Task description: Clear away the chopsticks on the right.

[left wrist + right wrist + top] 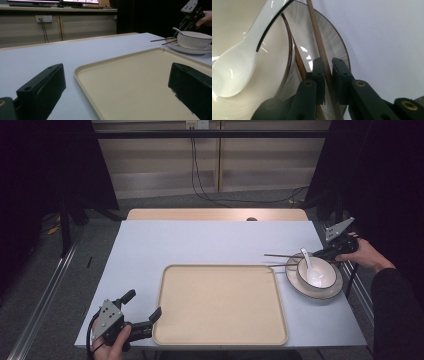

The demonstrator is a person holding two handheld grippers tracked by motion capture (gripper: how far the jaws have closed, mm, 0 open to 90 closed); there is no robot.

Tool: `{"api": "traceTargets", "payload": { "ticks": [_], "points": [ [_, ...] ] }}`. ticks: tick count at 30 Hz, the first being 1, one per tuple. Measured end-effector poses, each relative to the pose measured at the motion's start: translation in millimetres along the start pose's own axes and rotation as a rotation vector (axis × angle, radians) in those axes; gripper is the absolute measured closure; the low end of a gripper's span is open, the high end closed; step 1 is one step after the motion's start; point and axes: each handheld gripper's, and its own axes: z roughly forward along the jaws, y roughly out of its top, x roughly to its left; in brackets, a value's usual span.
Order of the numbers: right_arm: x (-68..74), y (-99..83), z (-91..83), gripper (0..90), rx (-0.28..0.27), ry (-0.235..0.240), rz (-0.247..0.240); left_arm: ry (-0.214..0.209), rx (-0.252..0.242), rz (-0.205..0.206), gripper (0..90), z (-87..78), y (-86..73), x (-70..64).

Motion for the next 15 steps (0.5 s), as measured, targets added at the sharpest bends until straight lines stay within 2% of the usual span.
{"api": "traceTargets", "payload": {
  "ticks": [3,10,13,15],
  "points": [
    [0.3,1.3,0.6,85.2,0.001,-0.003,-0.020,0.000,0.001,-0.001,1.1,0.2,0.0,-0.1],
    [-0.2,1.1,-0.6,85.3,0.004,0.001,-0.021,0.004,-0.001,0.000,1.1,-0.5,0.0,0.2],
    [-1.5,-0.1,-7.0,85.4,-0.027,-0.030,0.003,0.005,-0.001,0.004,1.1,-0.3,0.2,0.2],
    [-3.0,-0.6,-12.1,85.4,-0.062,-0.033,0.011,0.003,0.003,0.011,1.1,-0.6,0.4,0.3]
  ]
}}
